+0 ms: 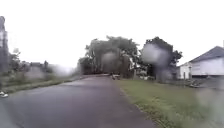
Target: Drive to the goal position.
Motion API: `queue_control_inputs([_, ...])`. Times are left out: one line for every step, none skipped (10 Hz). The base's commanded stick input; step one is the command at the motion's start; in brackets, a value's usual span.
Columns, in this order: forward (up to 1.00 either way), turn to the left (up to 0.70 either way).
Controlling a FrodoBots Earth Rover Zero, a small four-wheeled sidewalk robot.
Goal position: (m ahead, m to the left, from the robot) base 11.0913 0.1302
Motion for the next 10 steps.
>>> queue_control_inputs([0.00, 0.00])
queue_control_inputs([0.85, 0.00])
queue_control_inputs([0.85, 0.00])
queue_control_inputs([0.85, 0.00])
queue_control_inputs([0.85, 0.04])
queue_control_inputs([0.85, 0.11])
queue_control_inputs([0.85, 0.28])
queue_control_inputs([0.85, 0.20])
queue_control_inputs([0.85, 0.00])
queue_control_inputs([0.85, 0.00])
